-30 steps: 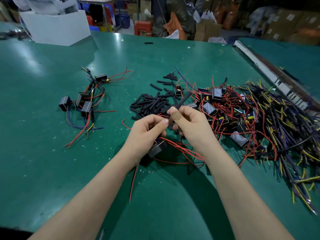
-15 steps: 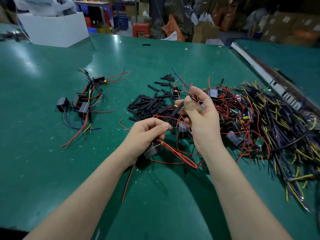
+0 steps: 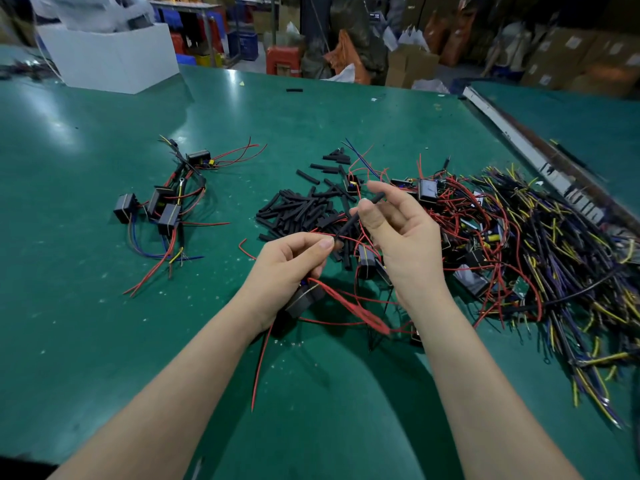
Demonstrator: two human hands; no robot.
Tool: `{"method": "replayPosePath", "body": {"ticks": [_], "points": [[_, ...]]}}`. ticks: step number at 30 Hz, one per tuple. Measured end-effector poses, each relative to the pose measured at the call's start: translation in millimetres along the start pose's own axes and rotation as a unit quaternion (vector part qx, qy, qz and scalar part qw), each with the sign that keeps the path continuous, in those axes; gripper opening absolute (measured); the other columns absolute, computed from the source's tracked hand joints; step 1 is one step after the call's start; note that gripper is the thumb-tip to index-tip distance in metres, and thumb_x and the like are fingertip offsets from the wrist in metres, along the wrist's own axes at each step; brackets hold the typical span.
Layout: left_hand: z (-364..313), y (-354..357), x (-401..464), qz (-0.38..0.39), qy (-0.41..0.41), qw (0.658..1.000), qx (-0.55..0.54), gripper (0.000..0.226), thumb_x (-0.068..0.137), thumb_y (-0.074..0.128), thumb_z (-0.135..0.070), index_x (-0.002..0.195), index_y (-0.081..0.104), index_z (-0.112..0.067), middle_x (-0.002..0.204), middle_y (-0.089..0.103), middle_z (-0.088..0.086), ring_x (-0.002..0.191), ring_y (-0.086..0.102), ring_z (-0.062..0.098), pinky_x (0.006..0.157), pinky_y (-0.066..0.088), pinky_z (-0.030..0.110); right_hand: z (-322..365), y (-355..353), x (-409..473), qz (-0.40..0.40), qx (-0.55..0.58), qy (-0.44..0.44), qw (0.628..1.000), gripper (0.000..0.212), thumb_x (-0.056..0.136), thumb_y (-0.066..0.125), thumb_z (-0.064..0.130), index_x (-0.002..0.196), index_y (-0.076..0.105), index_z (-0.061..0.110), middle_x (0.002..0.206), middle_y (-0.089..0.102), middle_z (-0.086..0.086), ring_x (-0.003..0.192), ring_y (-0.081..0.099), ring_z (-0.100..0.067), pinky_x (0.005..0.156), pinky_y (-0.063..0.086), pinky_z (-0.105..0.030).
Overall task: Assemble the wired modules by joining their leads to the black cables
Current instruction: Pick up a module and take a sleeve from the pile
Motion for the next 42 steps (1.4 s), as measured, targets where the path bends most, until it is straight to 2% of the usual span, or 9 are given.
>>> {"method": "replayPosePath", "body": {"ticks": [5,9,14,19,25,32,35,39,42], "points": [[1.1,-1.0,1.9,-0.006,0.0,1.0,0.007,0.028,0.08,0.062,-0.031,0.093,0.071,-0.008,0.049,0.045,-0.011,0.052,0.04,0.004,0.069,0.04,0.017,1.2,1.1,-3.7,-0.03,-0.078,-0.063,0.995,0.025,0.088,0.07,0.018,0.106,0.056,0.03,0.072,0.064,0.004,0.063,0.049,-0.003,0.064,0.038,-0.016],[3.0,-1.4,1.2,-0.005,0.003,1.0,0.018,0.013,0.088,0.061,-0.022,0.087,0.07,-0.011,0.05,0.047,-0.011,0.051,0.041,0.002,0.056,0.038,0.01,-2.5,9.1,-9.0,-0.008,-0.081,-0.042,0.996,0.024,0.09,0.068,0.017,0.105,0.056,0.032,0.082,0.07,-0.007,0.061,0.053,-0.004,0.063,0.043,-0.023],[4.4,1.1,1.6,0.01,-0.014,0.998,0.054,0.016,0.092,0.057,-0.024,0.082,0.066,-0.016,0.056,0.059,-0.01,0.054,0.049,0.0,0.058,0.041,0.011,-3.2,8.9,-8.8,-0.052,-0.05,-0.025,0.997,0.023,0.09,0.067,0.013,0.101,0.056,0.029,0.084,0.07,-0.016,0.057,0.051,-0.011,0.055,0.045,-0.021],[9.0,2.7,-0.8,0.032,-0.055,0.997,0.041,0.011,0.091,0.062,-0.016,0.084,0.07,-0.017,0.08,0.068,-0.001,0.067,0.06,0.002,0.061,0.051,0.014,-1.8,-4.6,-3.6,-0.126,-0.042,-0.029,0.991,0.02,0.089,0.068,0.016,0.102,0.056,0.026,0.078,0.072,-0.001,0.057,0.052,-0.008,0.065,0.045,-0.03],[9.8,-3.2,1.9,0.002,0.006,0.989,0.147,0.012,0.09,0.064,-0.02,0.079,0.068,-0.022,0.062,0.061,-0.015,0.057,0.051,-0.001,0.057,0.042,0.013,-7.3,4.4,-5.4,-0.059,-0.076,-0.015,0.995,0.039,0.087,0.071,0.014,0.114,0.047,0.029,0.072,0.069,-0.001,0.067,0.054,-0.017,0.069,0.044,-0.036],[13.2,-4.9,4.3,-0.054,0.016,0.995,0.08,0.02,0.087,0.065,-0.013,0.093,0.049,-0.023,0.078,0.064,-0.002,0.07,0.059,0.001,0.073,0.046,0.023,-16.7,12.7,-8.1,-0.015,-0.099,0.019,0.995,0.049,0.086,0.072,0.015,0.122,0.04,0.027,0.065,0.066,0.012,0.068,0.052,-0.017,0.073,0.044,-0.039],[12.6,-4.4,4.4,-0.044,0.014,0.997,0.067,0.019,0.086,0.065,-0.014,0.094,0.05,-0.022,0.077,0.065,-0.001,0.07,0.059,0.005,0.073,0.046,0.025,-14.9,10.1,-7.2,-0.007,-0.107,0.048,0.993,0.042,0.085,0.073,0.016,0.113,0.046,0.03,0.066,0.068,0.012,0.067,0.054,-0.011,0.072,0.046,-0.032],[12.7,-3.9,5.4,-0.029,0.016,0.998,0.061,0.016,0.087,0.064,-0.011,0.095,0.055,-0.022,0.073,0.065,-0.006,0.068,0.06,0.001,0.069,0.048,0.018,-11.3,11.7,-7.7,0.051,-0.081,0.081,0.992,0.009,0.092,0.063,0.016,0.1,0.061,0.018,0.072,0.068,0.006,0.057,0.054,-0.002,0.056,0.045,-0.014],[10.1,-2.1,4.6,0.003,0.03,0.996,0.088,0.016,0.086,0.066,-0.014,0.094,0.064,-0.028,0.073,0.063,-0.009,0.069,0.056,0.002,0.068,0.045,0.015,-7.1,8.0,-6.0,0.017,-0.062,0.074,0.995,0.014,0.098,0.053,0.022,0.097,0.064,0.014,0.076,0.066,0.001,0.056,0.055,0.002,0.052,0.042,-0.011]]}}
Point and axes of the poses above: each hand's wrist, its own x-axis towards the middle knuckle, its own y-axis out of the palm, z = x × y, the point moved 3 cm from there along x, towards the middle knuckle
